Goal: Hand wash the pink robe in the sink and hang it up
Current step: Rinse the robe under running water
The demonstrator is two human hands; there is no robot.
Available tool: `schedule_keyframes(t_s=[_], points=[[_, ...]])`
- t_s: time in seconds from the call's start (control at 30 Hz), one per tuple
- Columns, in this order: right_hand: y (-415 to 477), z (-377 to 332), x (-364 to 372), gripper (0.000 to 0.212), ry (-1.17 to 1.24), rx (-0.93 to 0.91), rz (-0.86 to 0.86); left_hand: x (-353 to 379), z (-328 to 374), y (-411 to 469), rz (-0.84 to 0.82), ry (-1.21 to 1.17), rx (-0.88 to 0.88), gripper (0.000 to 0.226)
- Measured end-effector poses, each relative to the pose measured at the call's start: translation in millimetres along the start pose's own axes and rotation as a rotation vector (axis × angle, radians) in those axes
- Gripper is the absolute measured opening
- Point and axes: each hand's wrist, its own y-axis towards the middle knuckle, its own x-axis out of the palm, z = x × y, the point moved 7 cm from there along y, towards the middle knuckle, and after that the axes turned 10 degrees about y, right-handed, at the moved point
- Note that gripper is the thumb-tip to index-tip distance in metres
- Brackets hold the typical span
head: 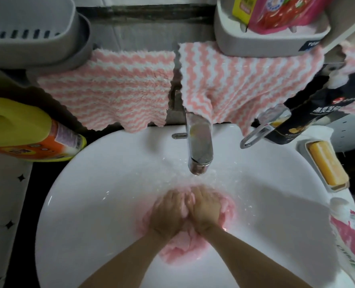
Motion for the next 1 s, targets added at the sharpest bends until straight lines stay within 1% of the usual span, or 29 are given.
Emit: schedule_keyframes(t_s=[0.07,0.13,0.17,0.2,0.23,0.27,0.3,0.33,0.37,0.4,0.43,0.5,0.57,0.63,0.7,0.73,0.8,0.87,0.93,1.0], points=[[15.5,-8.0,-4.6,0.052,0.039,0.09,-0.078,2.6,-0.7,16.5,-0.158,-0.037,-0.011,0.025],[30.1,-9.6,-6.5,0.056,0.097,0.215,-0.131,-8.2,-1.8,27.7,-0.277,0.012,-0.002,0.023],[35.5,-6.5,-10.9,0.052,0.189,0.3,-0.149,-17.7,-6.3,32.0,-0.281,-0.059,-0.031,0.024],[37.1,-1.1,-14.5,0.046,0.347,0.378,-0.167,-27.7,-14.2,32.4,-0.268,-0.156,-0.087,0.028],[34.5,2.3,-21.0,0.041,0.522,0.406,-0.155,-40.1,-21.2,27.6,-0.24,-0.242,-0.121,0.037],[27.1,5.5,-30.3,0.039,0.623,0.367,-0.108,-55.8,-24.9,20.0,-0.158,-0.277,-0.11,0.046],[15.4,7.9,-41.2,0.039,0.626,0.253,-0.022,-70.7,-23.3,8.7,-0.043,-0.265,-0.048,0.05],[-0.6,6.2,-48.9,0.04,0.567,0.097,0.045,-73.5,-16.9,-7.0,-0.003,-0.226,0.062,0.05],[-16.8,2.6,-49.1,0.042,0.478,-0.061,0.057,-68.5,-8.7,-24.7,0.024,-0.154,0.191,0.051],[-29.8,-1.3,-43.8,0.046,0.368,-0.193,0.033,-56.1,-1.6,-40.0,0.015,-0.064,0.277,0.055],[-38.7,-1.8,-32.1,0.05,0.259,-0.259,-0.032,-42.2,1.3,-50.3,0.0,0.013,0.296,0.062],[-46.3,4.7,-10.7,0.057,0.105,-0.27,-0.121,-21.1,1.2,-56.8,-0.033,0.055,0.262,0.075],[-44.0,10.5,3.9,0.059,0.008,-0.233,-0.156,-13.0,2.6,-53.3,-0.031,0.09,0.236,0.079],[-35.8,11.3,11.7,0.057,-0.049,-0.221,-0.14,-6.8,1.1,-45.2,-0.044,0.105,0.193,0.075],[-23.6,5.9,12.0,0.056,-0.052,-0.238,-0.102,0.3,-1.7,-36.4,-0.04,0.131,0.155,0.071],[-17.1,2.9,8.8,0.054,-0.038,-0.25,-0.053,1.9,-2.5,-31.2,-0.002,0.125,0.145,0.069],[-6.1,-0.8,0.8,0.043,-0.008,-0.23,0.038,6.2,-4.2,-20.9,0.055,0.073,0.143,0.067],[5.0,-5.5,-6.4,0.032,-0.018,-0.21,0.099,9.2,-5.8,-11.6,0.064,0.061,0.129,0.064],[17.4,-10.4,-5.9,0.024,-0.034,-0.233,0.095,4.0,-6.9,-2.4,0.105,0.065,0.115,0.057],[30.4,-14.9,-6.4,0.016,-0.093,-0.227,0.078,-7.5,-7.7,8.0,0.154,0.017,0.1,0.038]])
